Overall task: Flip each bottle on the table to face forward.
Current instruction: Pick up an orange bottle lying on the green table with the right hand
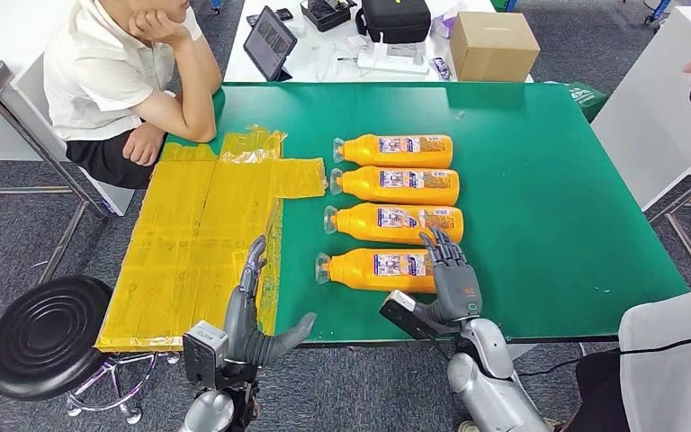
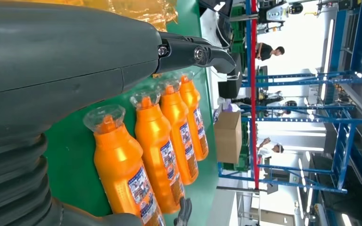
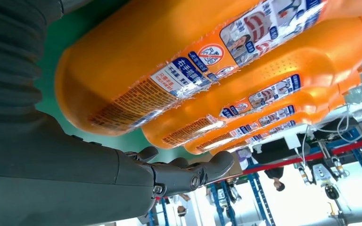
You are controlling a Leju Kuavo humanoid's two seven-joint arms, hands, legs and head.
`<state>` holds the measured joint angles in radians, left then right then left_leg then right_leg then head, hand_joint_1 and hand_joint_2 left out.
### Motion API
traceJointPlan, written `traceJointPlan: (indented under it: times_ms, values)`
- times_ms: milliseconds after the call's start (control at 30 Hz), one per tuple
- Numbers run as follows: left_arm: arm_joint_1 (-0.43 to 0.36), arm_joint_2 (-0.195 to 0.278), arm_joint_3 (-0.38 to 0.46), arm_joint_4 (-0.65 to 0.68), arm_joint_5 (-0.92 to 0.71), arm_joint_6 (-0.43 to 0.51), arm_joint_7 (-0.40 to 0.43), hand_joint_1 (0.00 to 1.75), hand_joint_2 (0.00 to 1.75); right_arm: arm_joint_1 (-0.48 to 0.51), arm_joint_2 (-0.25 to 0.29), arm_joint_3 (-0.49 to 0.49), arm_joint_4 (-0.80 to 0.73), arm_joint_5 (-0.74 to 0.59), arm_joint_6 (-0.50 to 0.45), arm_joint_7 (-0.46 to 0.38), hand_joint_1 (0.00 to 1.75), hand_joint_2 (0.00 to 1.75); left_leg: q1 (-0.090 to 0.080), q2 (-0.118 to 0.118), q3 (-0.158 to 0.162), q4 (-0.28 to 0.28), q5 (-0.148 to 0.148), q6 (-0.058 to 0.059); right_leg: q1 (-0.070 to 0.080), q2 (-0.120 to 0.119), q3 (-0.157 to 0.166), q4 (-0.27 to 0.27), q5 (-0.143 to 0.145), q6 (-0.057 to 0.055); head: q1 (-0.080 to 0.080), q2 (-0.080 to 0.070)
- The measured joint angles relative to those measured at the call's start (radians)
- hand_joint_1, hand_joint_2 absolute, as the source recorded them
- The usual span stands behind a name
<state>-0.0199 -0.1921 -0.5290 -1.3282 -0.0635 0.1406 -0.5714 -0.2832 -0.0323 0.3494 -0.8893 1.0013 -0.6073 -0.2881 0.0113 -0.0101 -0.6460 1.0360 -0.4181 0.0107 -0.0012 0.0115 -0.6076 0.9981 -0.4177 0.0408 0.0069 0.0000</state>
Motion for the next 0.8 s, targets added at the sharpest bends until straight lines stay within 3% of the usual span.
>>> traceJointPlan:
  times_ms: [300, 600, 633, 767, 800]
  values:
    - [-0.005, 0.0, -0.011, 0.008, 0.001, -0.001, 0.002, 0.0, 1.75, -0.041, -0.007, 0.018, 0.059, 0.018, 0.013, 0.017, 0.0, 1.75, 0.0, 0.0, 0.0, 0.0, 0.0, 0.0, 0.0, 0.0, 0.0, 0.0, 0.0, 0.0, 0.0, 0.0]
    - [-0.016, -0.001, -0.014, 0.015, 0.0, -0.004, 0.005, 0.0, 1.75, -0.128, -0.009, 0.074, 0.152, 0.104, 0.146, 0.137, 0.0, 1.75, 0.0, 0.0, 0.0, 0.0, 0.0, 0.0, 0.0, 0.0, 0.0, 0.0, 0.0, 0.0, 0.0, 0.0]
    - [-0.016, -0.001, -0.014, 0.015, 0.0, -0.003, 0.006, 0.0, 1.75, -0.14, -0.009, 0.08, 0.16, 0.108, 0.163, 0.148, 0.03, 1.75, 0.0, 0.001, 0.001, 0.0, 0.0, 0.0, 0.0, 0.0, 0.0, 0.0, 0.0, 0.0, 0.0, 0.0]
    - [-0.017, 0.0, -0.013, 0.015, -0.004, 0.0, 0.009, 0.0, 1.75, -0.179, -0.009, 0.104, 0.192, 0.121, 0.236, 0.197, 0.47, 1.75, 0.0, 0.001, 0.003, 0.0, 0.0, 0.0, 0.0, 0.0, 0.003, 0.0, 0.0, 0.0, 0.0, 0.0]
    - [-0.017, 0.0, -0.012, 0.015, -0.006, 0.0, 0.01, 0.0, 1.75, -0.189, -0.009, 0.111, 0.202, 0.127, 0.254, 0.211, 0.47, 1.75, 0.0, 0.001, 0.004, 0.0, 0.0, 0.0, 0.0, 0.0, 0.003, 0.0, 0.0, 0.0, 0.0, 0.0]
